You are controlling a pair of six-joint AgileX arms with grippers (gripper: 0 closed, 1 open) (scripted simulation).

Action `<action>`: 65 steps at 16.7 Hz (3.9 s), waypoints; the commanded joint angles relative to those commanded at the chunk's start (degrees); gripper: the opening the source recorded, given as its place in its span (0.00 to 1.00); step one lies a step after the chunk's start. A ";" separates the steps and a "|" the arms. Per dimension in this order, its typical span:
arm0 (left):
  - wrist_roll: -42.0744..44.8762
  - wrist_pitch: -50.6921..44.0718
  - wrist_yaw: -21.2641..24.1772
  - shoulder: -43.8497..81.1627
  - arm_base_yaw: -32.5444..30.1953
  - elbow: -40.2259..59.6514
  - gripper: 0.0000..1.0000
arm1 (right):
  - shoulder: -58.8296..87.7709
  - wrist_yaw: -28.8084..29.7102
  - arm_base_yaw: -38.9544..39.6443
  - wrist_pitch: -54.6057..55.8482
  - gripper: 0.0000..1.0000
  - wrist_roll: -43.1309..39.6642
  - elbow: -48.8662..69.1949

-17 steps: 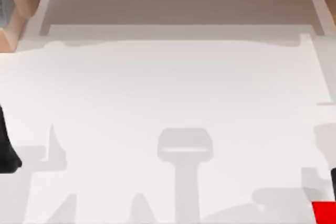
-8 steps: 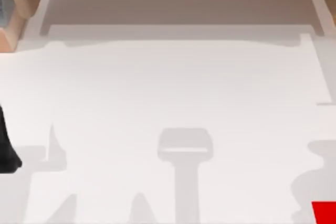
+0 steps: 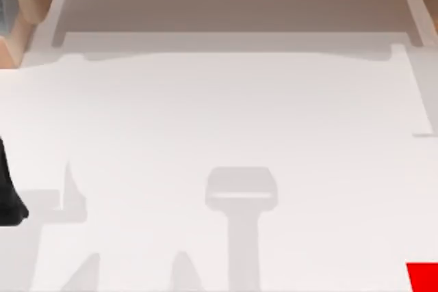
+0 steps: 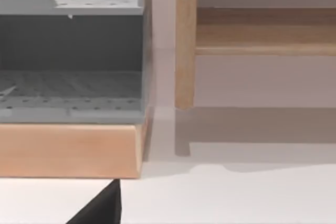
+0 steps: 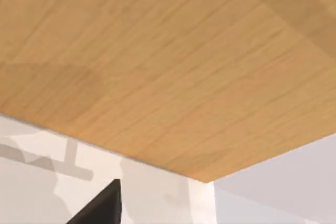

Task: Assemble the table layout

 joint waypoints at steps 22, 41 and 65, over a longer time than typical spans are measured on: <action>0.00 0.00 0.00 0.00 0.00 0.00 1.00 | 13.90 -18.47 -0.40 46.55 1.00 -37.64 -6.72; 0.00 0.00 0.00 0.00 0.00 0.00 1.00 | 15.55 -15.72 2.67 43.08 0.32 -37.75 -1.90; 0.00 0.00 0.00 0.00 0.00 0.00 1.00 | 20.39 -9.20 8.99 34.61 0.00 -37.69 10.98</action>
